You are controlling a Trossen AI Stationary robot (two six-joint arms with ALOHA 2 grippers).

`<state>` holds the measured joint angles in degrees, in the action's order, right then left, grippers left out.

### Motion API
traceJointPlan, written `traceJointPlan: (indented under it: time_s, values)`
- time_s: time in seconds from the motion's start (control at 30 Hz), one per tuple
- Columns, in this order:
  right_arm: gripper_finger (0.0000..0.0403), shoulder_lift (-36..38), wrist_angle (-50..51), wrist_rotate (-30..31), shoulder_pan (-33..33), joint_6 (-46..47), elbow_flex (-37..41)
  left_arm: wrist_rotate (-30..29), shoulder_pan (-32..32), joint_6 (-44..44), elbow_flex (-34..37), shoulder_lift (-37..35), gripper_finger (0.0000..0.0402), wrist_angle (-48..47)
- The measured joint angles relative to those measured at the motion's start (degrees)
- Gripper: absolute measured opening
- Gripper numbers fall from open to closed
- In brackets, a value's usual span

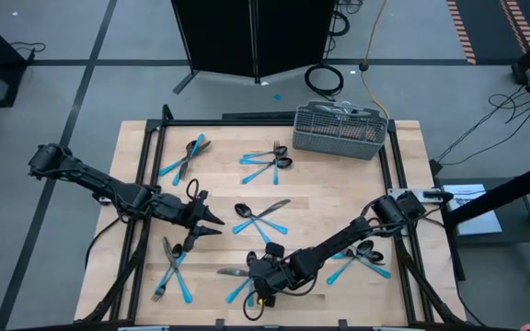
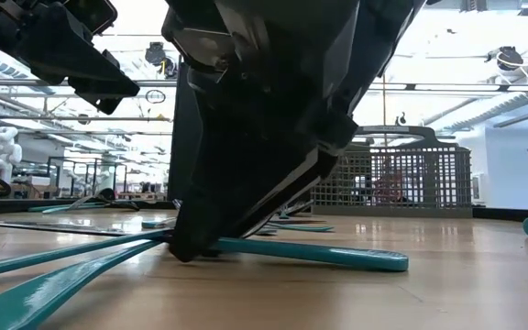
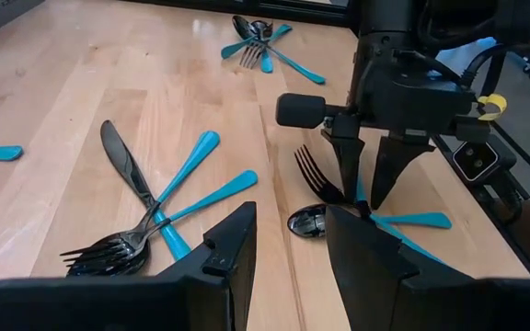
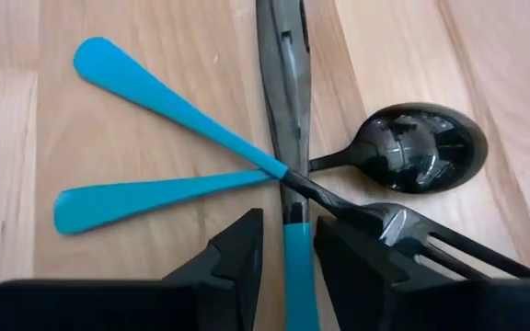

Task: Sort silverware
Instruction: Put the blue knife into the right of the blue utensil organizer

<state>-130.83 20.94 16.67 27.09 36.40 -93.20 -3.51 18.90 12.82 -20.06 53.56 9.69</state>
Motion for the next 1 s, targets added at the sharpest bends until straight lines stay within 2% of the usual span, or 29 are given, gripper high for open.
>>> traceJointPlan:
  time_s: [0.17,0.33,0.47,0.6,0.77,1.0]
  values:
    - [0.0096,0.0,0.1,0.6,-0.2,-1.0,0.0,0.0,0.0,0.0,0.0,0.0,0.0128,0.0]
    - [0.0047,0.0,1.2,0.4,-0.1,-1.3,0.0,0.0,0.0,0.2,0.0,0.0,0.0128,0.0]
    - [0.0011,0.1,1.9,-3.4,-0.2,-0.3,0.0,0.0,0.0,0.2,0.0,0.0,0.0128,0.0]
    - [0.0018,1.1,2.9,-6.9,-0.8,2.2,0.0,0.0,0.0,0.2,0.0,0.0,0.0128,0.0]
    - [0.0014,5.0,8.1,-15.2,-2.9,6.3,0.4,0.0,0.0,0.2,0.0,0.0,0.0128,0.0]
    - [0.0013,11.8,14.8,-31.3,-7.1,9.2,0.1,0.0,0.0,0.3,0.0,0.0,0.0128,0.0]
